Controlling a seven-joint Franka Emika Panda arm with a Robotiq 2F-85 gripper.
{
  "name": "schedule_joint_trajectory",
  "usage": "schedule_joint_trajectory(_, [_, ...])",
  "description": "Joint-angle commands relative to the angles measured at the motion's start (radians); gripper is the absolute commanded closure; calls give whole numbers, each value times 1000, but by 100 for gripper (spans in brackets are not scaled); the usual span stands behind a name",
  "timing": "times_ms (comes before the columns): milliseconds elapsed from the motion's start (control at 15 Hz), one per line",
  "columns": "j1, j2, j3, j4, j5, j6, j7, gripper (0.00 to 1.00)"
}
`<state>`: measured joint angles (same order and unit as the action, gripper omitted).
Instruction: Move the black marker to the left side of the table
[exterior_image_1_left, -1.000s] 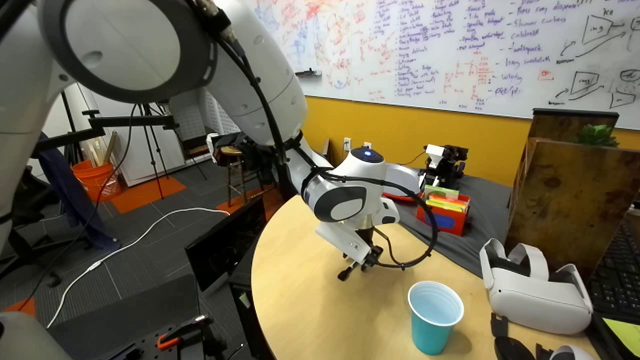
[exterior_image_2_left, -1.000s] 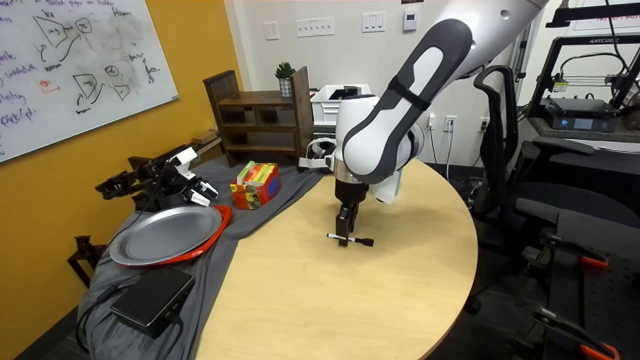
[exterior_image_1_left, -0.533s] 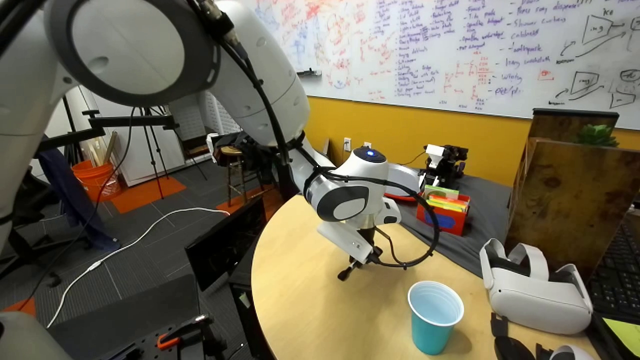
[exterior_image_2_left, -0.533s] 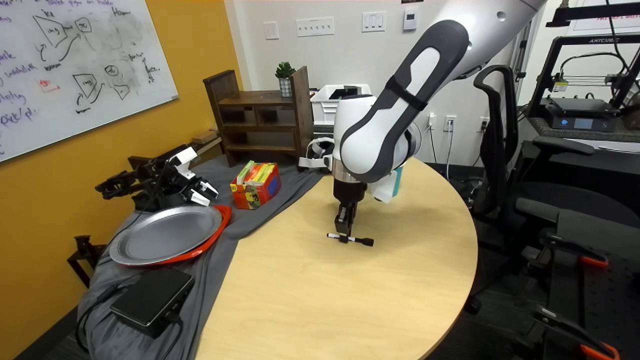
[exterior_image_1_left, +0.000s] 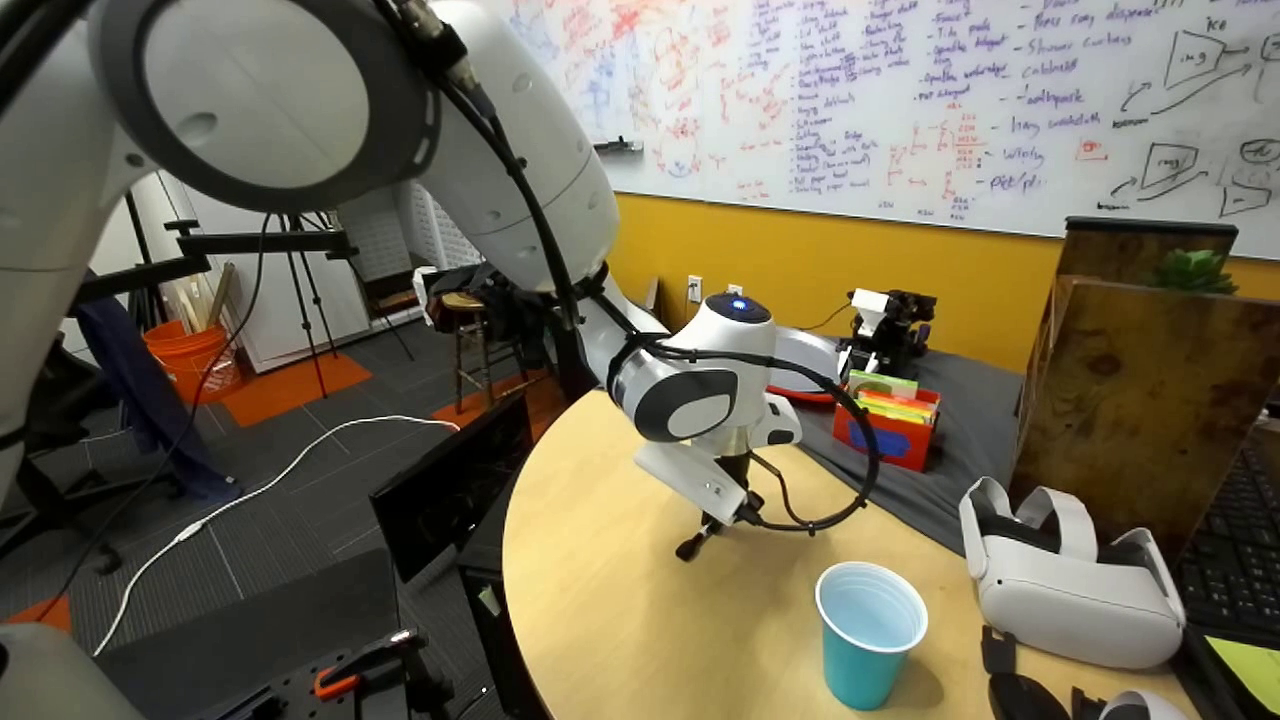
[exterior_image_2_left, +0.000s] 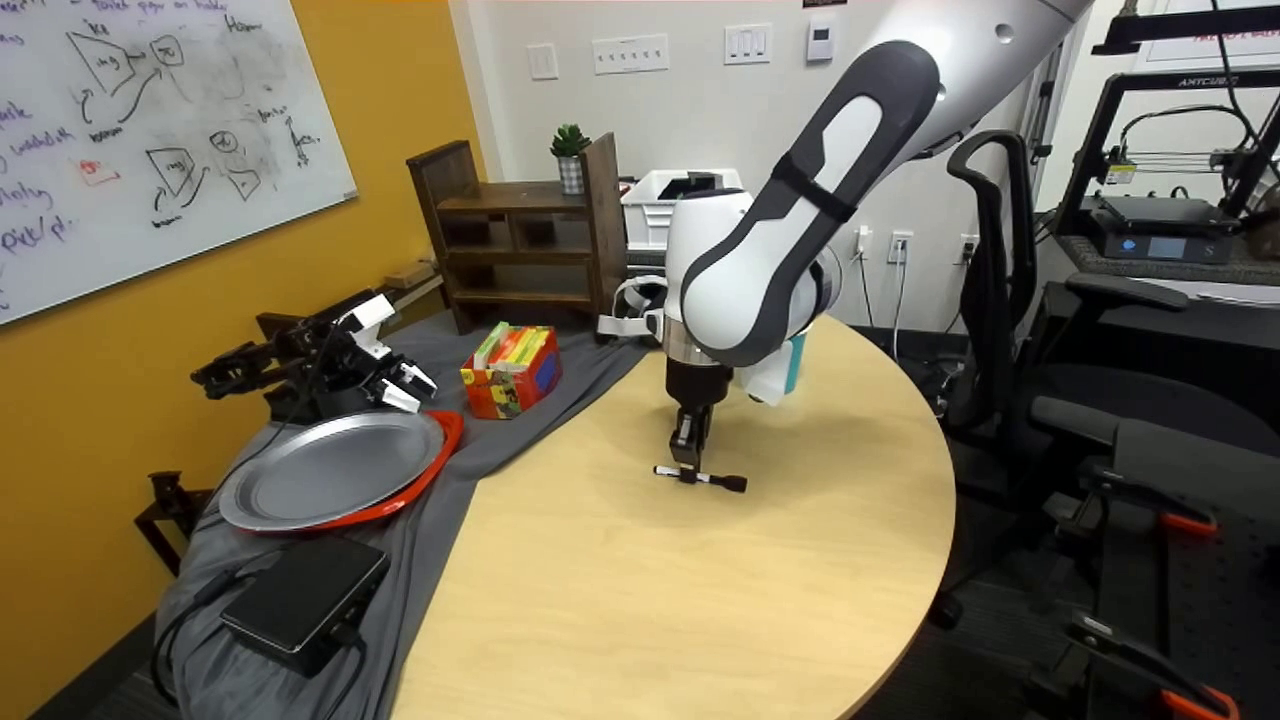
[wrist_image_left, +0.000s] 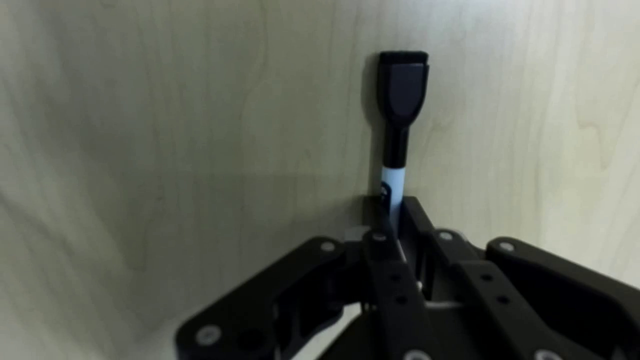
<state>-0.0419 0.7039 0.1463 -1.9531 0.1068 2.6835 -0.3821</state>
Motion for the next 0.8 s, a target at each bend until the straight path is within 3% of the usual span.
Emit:
schedule_joint_trajectory(0, [28,-50,-24,-21,-63,-7,76,97])
schedule_joint_trajectory(733, [108,-120,-67,5,-223,-22,140,97])
